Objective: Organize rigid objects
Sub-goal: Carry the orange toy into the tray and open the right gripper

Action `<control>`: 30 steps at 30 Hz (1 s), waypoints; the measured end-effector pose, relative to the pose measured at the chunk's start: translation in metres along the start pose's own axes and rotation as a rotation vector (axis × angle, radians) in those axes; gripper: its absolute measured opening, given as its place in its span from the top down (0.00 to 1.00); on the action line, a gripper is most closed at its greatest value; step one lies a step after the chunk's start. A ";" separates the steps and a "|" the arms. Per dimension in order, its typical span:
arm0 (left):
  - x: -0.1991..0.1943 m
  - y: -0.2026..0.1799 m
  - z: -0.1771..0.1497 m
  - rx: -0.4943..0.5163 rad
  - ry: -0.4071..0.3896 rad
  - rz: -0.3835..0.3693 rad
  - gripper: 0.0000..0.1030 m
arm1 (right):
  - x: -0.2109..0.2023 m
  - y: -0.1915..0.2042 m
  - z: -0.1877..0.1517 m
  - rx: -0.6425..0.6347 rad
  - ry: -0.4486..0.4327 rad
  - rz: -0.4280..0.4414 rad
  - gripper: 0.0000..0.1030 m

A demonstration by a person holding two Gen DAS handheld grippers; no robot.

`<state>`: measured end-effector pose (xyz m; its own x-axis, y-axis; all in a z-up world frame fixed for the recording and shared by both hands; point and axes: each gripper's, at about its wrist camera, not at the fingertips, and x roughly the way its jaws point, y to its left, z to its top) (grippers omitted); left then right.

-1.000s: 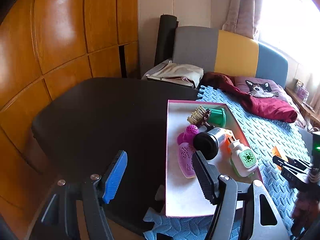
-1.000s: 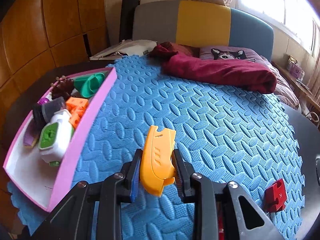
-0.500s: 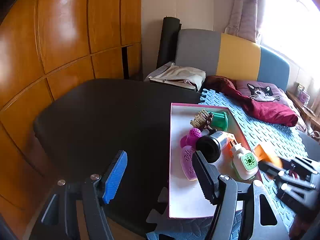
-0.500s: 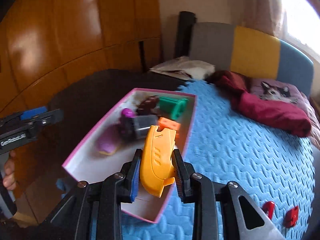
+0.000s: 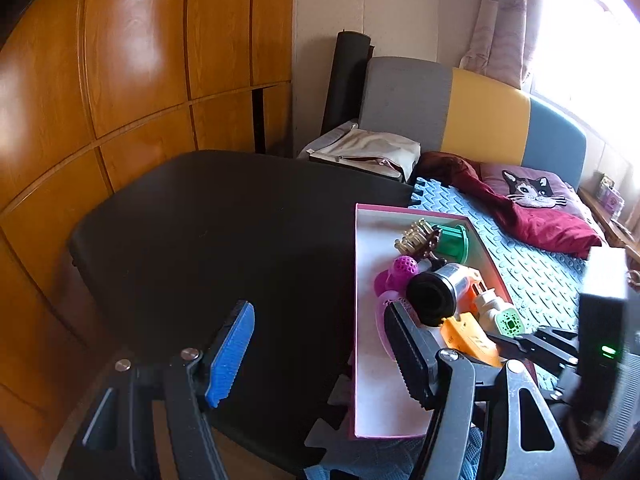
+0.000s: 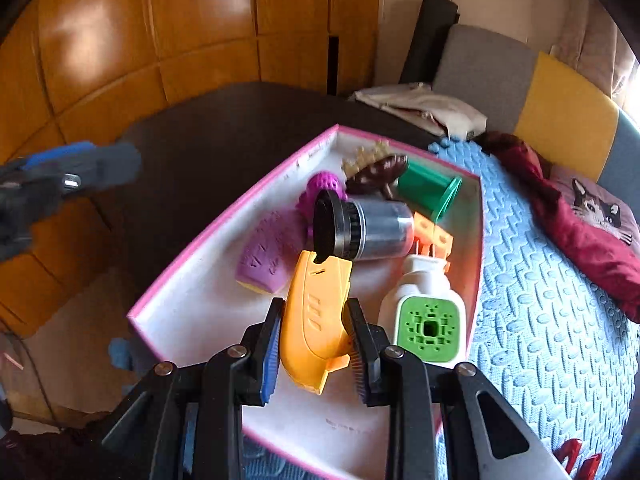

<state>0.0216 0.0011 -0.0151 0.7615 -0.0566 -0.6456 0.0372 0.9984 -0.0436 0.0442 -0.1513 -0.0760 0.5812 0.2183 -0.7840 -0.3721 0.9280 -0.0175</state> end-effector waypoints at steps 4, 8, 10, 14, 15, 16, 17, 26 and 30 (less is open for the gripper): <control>0.004 0.002 -0.001 -0.003 0.011 0.003 0.34 | 0.016 0.002 0.005 -0.007 0.016 -0.023 0.72; 0.006 0.003 -0.002 -0.005 0.017 0.007 0.34 | 0.024 0.010 0.009 -0.029 0.020 -0.035 0.72; 0.007 0.003 -0.003 -0.004 0.020 0.009 0.34 | 0.026 0.013 0.010 -0.038 0.024 -0.044 0.72; 0.006 0.003 -0.004 -0.006 0.022 0.008 0.34 | 0.026 0.012 0.010 -0.039 0.017 -0.054 0.72; 0.006 0.004 -0.004 -0.007 0.022 0.008 0.34 | 0.024 0.012 0.009 -0.035 0.014 -0.055 0.72; 0.006 0.004 -0.005 -0.008 0.023 0.009 0.33 | 0.023 0.012 0.009 -0.029 0.012 -0.056 0.72; 0.006 0.004 -0.005 -0.008 0.023 0.011 0.32 | 0.023 0.011 0.009 -0.025 0.011 -0.054 0.71; 0.003 0.005 -0.005 -0.005 0.016 0.017 0.29 | 0.017 0.009 0.007 0.017 0.011 -0.025 0.62; 0.003 0.003 -0.005 -0.002 0.016 0.017 0.29 | 0.007 0.005 0.005 0.046 -0.017 -0.021 0.62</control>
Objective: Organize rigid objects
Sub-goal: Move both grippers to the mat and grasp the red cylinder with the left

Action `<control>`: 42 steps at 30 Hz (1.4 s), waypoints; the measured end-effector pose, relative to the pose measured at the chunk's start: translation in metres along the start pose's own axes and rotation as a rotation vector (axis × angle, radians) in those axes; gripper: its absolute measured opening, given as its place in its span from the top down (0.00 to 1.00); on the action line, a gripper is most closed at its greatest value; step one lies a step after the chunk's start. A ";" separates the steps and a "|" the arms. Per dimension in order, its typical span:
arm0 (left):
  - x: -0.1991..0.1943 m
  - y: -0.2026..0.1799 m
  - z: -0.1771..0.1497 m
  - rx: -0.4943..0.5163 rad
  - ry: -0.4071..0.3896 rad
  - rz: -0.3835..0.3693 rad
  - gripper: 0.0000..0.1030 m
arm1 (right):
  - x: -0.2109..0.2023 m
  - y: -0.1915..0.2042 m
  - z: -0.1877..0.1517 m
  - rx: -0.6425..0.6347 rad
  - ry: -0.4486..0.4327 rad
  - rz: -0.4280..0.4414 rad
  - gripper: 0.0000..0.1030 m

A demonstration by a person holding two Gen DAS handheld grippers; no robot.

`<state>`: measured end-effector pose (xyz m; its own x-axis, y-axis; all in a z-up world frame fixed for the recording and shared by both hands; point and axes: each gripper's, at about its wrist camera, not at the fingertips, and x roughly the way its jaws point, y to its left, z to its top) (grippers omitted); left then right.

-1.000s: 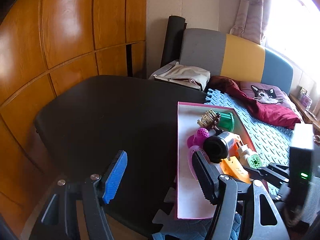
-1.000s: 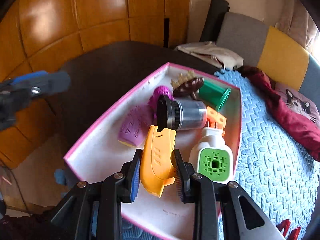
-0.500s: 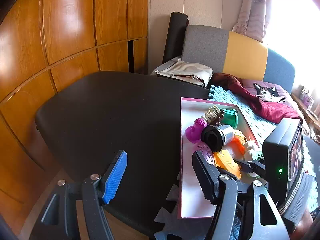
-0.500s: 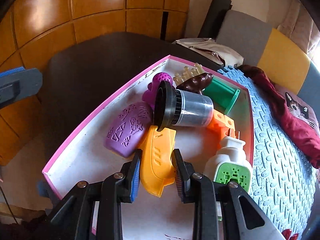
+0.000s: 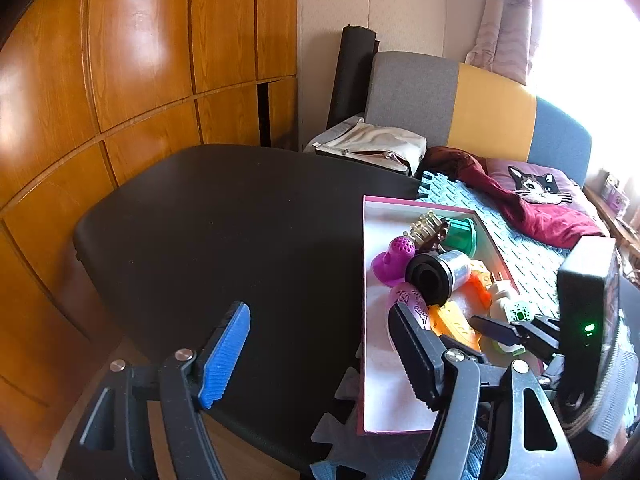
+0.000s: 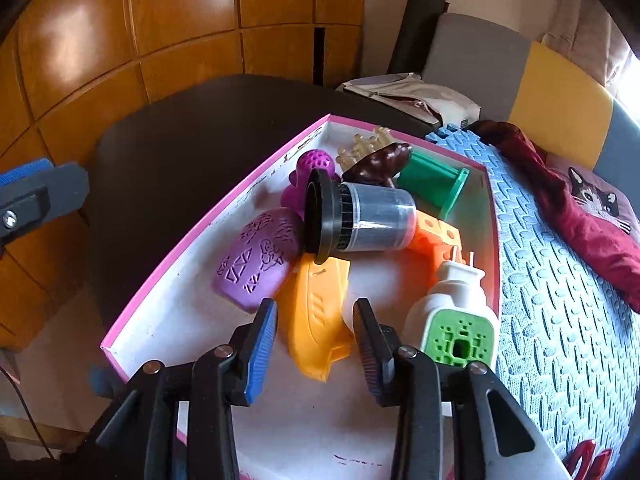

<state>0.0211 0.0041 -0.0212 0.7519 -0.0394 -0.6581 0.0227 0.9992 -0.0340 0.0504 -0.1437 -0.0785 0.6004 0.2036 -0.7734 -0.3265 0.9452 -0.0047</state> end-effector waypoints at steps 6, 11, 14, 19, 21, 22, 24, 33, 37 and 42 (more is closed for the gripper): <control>-0.003 -0.005 0.000 0.012 -0.005 -0.010 0.29 | -0.025 -0.015 -0.003 0.054 -0.068 -0.009 0.61; -0.006 -0.014 0.001 0.038 -0.010 -0.033 0.29 | -0.049 -0.040 -0.007 0.107 -0.120 -0.049 0.61; -0.007 -0.022 0.002 0.058 -0.009 -0.049 0.29 | -0.064 -0.062 -0.013 0.147 -0.142 -0.091 0.61; -0.010 -0.045 0.005 0.120 -0.018 -0.096 0.29 | -0.090 -0.108 -0.034 0.241 -0.159 -0.181 0.61; -0.011 -0.057 0.007 0.146 -0.025 -0.121 0.29 | -0.102 -0.131 -0.046 0.291 -0.159 -0.224 0.61; -0.012 -0.064 0.008 0.162 -0.026 -0.141 0.29 | -0.108 -0.144 -0.052 0.317 -0.158 -0.250 0.61; -0.014 -0.079 0.011 0.197 -0.033 -0.182 0.29 | -0.120 -0.172 -0.067 0.369 -0.157 -0.305 0.61; -0.013 -0.183 0.001 0.412 0.016 -0.378 0.29 | -0.161 -0.281 -0.141 0.741 -0.147 -0.496 0.61; -0.008 -0.232 -0.014 0.484 0.096 -0.492 0.29 | -0.168 -0.301 -0.153 0.868 -0.168 -0.486 0.61; 0.005 -0.286 -0.034 0.533 0.193 -0.580 0.37 | -0.165 -0.303 -0.154 0.877 -0.165 -0.454 0.61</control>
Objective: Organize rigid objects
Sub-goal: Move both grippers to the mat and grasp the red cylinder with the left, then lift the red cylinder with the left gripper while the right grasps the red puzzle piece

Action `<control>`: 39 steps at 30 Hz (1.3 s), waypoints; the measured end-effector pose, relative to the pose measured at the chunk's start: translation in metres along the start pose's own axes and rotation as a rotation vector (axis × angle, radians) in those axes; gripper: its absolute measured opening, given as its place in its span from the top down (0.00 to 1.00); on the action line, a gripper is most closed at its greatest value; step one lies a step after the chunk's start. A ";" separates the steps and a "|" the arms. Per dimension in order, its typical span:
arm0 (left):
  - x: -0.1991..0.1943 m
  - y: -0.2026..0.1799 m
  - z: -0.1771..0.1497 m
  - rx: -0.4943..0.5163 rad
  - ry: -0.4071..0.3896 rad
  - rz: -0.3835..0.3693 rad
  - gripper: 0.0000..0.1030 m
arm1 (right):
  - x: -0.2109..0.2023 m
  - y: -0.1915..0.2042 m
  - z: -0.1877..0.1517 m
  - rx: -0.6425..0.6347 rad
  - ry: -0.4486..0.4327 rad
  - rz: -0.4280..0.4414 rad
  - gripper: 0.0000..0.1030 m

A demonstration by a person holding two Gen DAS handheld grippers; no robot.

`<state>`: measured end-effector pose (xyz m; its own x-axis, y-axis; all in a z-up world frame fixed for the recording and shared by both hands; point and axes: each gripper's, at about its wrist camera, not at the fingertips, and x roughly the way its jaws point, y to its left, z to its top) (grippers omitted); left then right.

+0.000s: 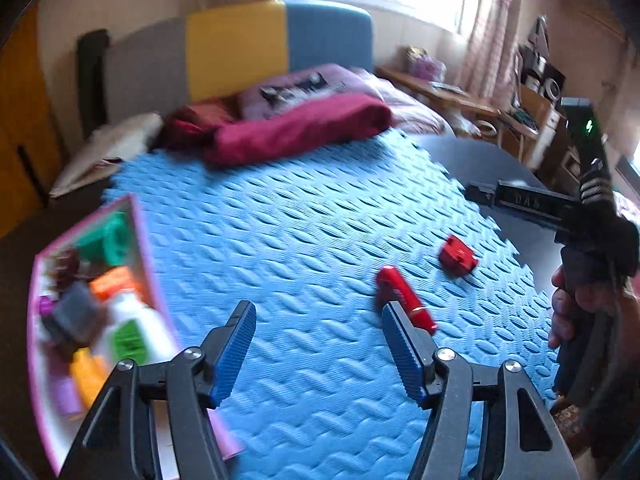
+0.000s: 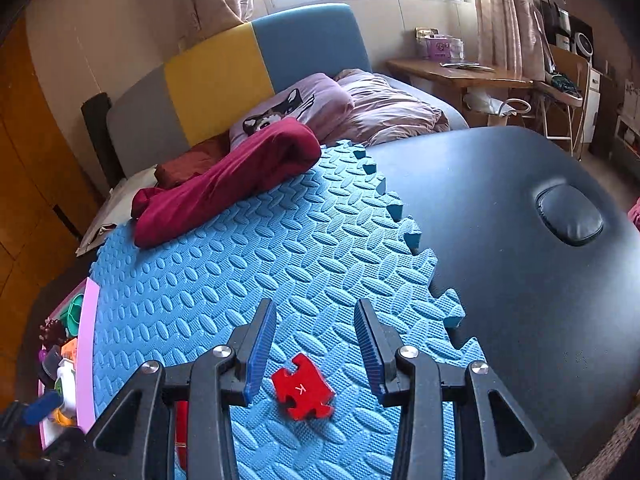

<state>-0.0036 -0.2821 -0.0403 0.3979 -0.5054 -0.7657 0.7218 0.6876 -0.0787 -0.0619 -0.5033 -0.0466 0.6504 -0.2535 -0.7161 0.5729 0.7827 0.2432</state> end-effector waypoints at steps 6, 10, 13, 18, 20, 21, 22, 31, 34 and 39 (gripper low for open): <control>0.039 -0.026 0.014 -0.024 0.069 -0.087 0.37 | 0.002 0.000 -0.004 0.008 0.015 0.022 0.61; 0.063 -0.034 0.018 -0.027 0.118 -0.098 0.37 | 0.003 -0.002 -0.003 0.019 0.021 0.037 0.61; 0.076 -0.033 0.014 -0.036 0.155 -0.115 0.56 | 0.007 -0.006 -0.003 0.041 0.043 0.056 0.61; 0.075 -0.027 0.003 -0.007 0.114 -0.101 0.75 | 0.022 0.006 -0.010 -0.014 0.146 0.067 0.61; 0.071 -0.023 -0.001 -0.009 0.101 -0.112 0.75 | 0.028 0.012 -0.014 -0.054 0.184 0.056 0.61; 0.068 -0.022 -0.004 -0.005 0.089 -0.109 0.75 | 0.032 0.015 -0.017 -0.069 0.207 0.053 0.61; 0.067 -0.023 -0.006 0.001 0.080 -0.106 0.75 | 0.034 0.017 -0.019 -0.082 0.222 0.048 0.61; 0.058 -0.013 -0.017 0.000 0.036 -0.116 0.74 | 0.041 0.028 -0.033 -0.175 0.282 0.009 0.55; 0.056 -0.013 -0.018 0.009 0.033 -0.112 0.75 | 0.039 0.040 -0.039 -0.277 0.260 -0.056 0.69; 0.050 -0.008 -0.020 -0.004 0.027 -0.079 0.75 | 0.038 0.064 -0.049 -0.369 0.250 0.026 0.69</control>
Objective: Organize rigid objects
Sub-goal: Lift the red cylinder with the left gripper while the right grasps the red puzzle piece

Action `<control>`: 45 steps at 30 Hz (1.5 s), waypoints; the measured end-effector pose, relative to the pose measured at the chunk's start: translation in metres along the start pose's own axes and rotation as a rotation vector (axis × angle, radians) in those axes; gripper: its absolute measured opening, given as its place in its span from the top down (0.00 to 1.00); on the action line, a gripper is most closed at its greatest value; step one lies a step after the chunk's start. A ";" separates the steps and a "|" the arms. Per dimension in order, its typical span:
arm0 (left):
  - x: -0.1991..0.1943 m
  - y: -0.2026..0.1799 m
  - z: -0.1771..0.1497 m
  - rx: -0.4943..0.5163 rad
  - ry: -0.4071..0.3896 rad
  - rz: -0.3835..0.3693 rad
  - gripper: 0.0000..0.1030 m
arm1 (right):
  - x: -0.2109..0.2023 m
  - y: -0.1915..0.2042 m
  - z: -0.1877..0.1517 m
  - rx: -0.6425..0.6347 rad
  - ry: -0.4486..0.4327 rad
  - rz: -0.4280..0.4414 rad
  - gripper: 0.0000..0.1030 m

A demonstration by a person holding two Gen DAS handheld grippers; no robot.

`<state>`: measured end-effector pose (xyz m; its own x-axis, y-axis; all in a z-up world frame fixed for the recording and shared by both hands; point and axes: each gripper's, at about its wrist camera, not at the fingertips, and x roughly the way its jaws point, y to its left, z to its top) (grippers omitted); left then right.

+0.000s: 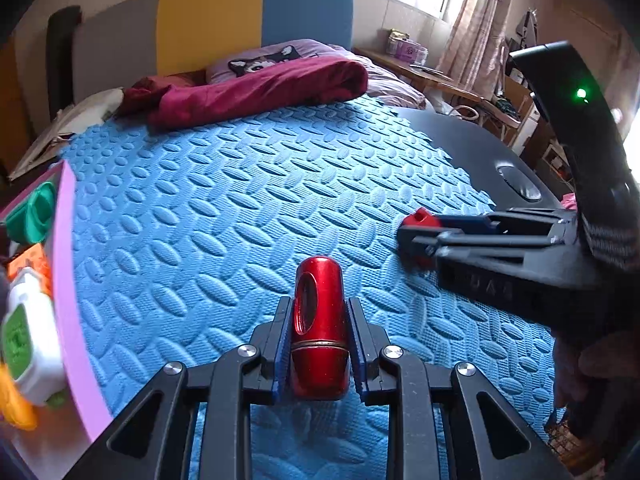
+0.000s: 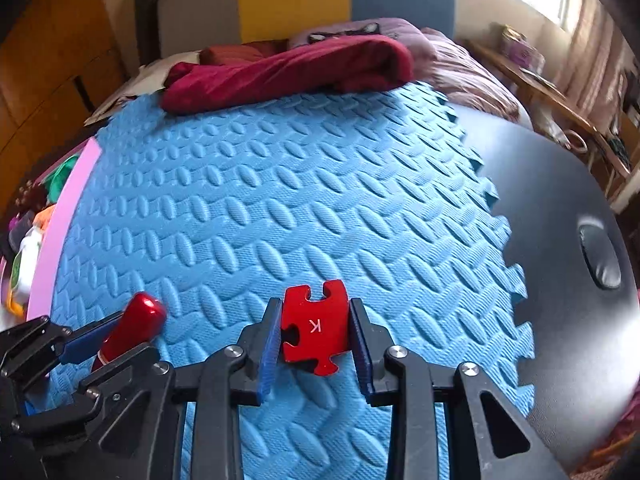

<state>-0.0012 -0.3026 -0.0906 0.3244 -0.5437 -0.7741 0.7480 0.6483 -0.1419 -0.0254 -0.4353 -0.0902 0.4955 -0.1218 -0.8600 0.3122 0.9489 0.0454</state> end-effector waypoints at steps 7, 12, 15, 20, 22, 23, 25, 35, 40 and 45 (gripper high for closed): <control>-0.034 0.002 0.001 -0.010 -0.065 0.056 0.75 | -0.001 0.015 -0.007 -0.051 -0.025 0.010 0.68; -0.057 0.018 0.000 -0.066 -0.090 0.099 0.75 | 0.000 0.017 -0.007 -0.068 -0.038 -0.004 0.68; -0.072 0.025 -0.001 -0.081 -0.118 0.133 0.75 | 0.000 0.020 -0.008 -0.094 -0.050 -0.021 0.68; -0.092 0.035 -0.003 -0.096 -0.154 0.184 0.75 | 0.000 0.025 -0.009 -0.127 -0.064 -0.047 0.68; -0.097 0.039 -0.005 -0.105 -0.164 0.196 0.75 | -0.001 0.029 -0.009 -0.149 -0.073 -0.066 0.69; -0.100 0.041 -0.006 -0.112 -0.168 0.202 0.75 | -0.001 0.029 -0.010 -0.156 -0.076 -0.073 0.69; -0.105 0.046 -0.007 -0.126 -0.176 0.217 0.75 | -0.001 0.031 -0.010 -0.168 -0.082 -0.081 0.69; -0.122 0.071 -0.018 -0.181 -0.196 0.264 0.75 | 0.000 0.028 -0.010 -0.144 -0.078 -0.073 0.68; -0.132 0.090 -0.028 -0.230 -0.197 0.272 0.75 | -0.001 0.033 -0.012 -0.176 -0.091 -0.097 0.69; -0.150 0.128 -0.044 -0.328 -0.198 0.287 0.75 | -0.001 0.033 -0.012 -0.178 -0.092 -0.099 0.69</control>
<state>0.0206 -0.1143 -0.0203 0.6190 -0.3887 -0.6825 0.4000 0.9038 -0.1520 -0.0253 -0.4004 -0.0938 0.5436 -0.2354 -0.8057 0.2188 0.9664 -0.1347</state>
